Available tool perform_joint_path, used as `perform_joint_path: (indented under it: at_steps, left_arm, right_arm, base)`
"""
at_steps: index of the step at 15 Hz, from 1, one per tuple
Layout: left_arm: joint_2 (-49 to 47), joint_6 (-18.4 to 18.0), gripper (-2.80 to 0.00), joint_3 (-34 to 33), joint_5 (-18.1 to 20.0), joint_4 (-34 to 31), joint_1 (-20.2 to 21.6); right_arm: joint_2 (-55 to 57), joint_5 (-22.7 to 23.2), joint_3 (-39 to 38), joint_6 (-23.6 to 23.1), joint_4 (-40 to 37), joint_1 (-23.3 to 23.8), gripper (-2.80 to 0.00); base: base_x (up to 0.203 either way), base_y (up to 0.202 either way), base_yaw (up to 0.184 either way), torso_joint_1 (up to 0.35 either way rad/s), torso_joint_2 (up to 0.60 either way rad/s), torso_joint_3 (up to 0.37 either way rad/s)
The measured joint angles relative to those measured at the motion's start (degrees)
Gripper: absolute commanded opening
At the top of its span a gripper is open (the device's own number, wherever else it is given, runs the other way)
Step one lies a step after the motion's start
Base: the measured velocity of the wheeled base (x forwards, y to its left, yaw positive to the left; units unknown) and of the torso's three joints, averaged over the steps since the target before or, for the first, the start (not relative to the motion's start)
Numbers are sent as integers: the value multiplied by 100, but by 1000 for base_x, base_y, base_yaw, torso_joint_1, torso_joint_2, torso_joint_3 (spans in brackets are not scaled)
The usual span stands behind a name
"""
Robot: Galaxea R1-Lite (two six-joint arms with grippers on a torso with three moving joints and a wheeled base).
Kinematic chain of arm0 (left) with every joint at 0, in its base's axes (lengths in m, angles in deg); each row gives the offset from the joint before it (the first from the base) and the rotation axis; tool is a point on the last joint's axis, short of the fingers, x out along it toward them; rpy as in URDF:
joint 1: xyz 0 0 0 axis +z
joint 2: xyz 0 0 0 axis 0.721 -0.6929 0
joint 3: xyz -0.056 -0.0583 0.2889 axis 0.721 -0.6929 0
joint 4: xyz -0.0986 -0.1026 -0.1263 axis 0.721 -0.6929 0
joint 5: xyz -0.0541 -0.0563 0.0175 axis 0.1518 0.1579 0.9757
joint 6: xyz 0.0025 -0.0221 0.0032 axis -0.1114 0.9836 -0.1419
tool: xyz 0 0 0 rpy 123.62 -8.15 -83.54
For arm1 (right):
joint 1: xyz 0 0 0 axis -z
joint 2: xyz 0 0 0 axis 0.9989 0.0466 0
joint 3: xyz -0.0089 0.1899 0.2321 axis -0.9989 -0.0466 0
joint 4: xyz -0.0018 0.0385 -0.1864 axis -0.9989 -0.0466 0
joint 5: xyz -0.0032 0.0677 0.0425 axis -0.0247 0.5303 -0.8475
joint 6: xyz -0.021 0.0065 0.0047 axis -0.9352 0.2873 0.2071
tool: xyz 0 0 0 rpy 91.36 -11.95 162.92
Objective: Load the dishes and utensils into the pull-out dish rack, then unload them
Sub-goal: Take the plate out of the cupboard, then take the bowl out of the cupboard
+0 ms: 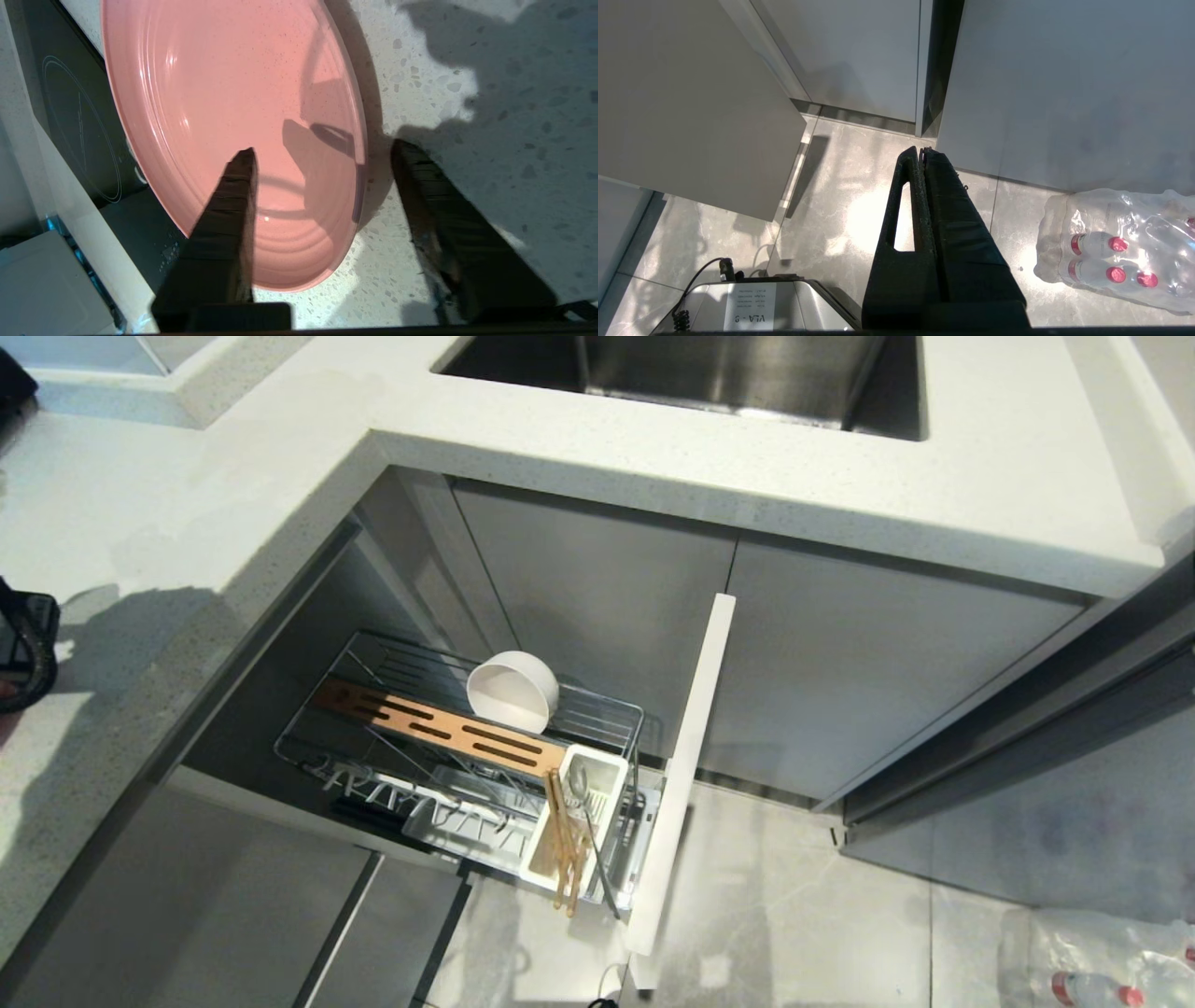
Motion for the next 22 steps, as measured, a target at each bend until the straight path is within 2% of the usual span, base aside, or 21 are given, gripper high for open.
perform_joint_path:
  at_steps: [3, 6, 7, 9, 12, 15, 17, 20, 22]
  left_arm:
    - [89, 94, 0, -11, 65, 172, -162]
    - [274, 373, 0, -23, 122, 406, -541]
    - [373, 506, -280, -23, 121, 437, -741]
    - [622, 672, -280, -30, 110, 464, -1140]
    - [1062, 705, -280, -34, 91, 540, -1706]
    - [1515, 726, -280, -58, 130, 718, -1985]
    - [1832, 811, -280, -116, 370, 1011, -2140]
    - [2209, 1248, -280, -221, 941, 1633, -2551]
    - [2328, 1739, -280, -348, 1043, 2018, -3094]
  right_arm:
    - [0, 0, 0, 0, 0, 2, -280]
    - [0, 0, 0, 0, 0, 0, -280]
    - [0, 0, 0, 0, -1, 0, -280]
    - [0, 0, 0, 0, 1, 2, -280]
    - [0, 0, 0, 0, -1, 2, -280]
    - [0, 0, 0, 0, 1, 0, -280]
    - [0, 0, 0, 0, 1, 2, -280]
    - [0, 0, 0, 0, 1, 0, -280]
    - [0, 0, 0, 0, 1, -1, -280]
  base:
    - [0, 0, 0, 0, 0, 0]
    - [0, 0, 0, 0, 0, 0]
    - [0, 0, 0, 0, 0, 0]
    - [0, 0, 0, 0, 0, 0]
    - [0, 0, 0, 0, 0, 0]
    - [0, 0, 0, 0, 0, 0]
    - [0, 0, 0, 0, 0, 0]
    - [0, 0, 0, 0, 0, 0]
    - [0, 0, 0, 0, 0, 0]
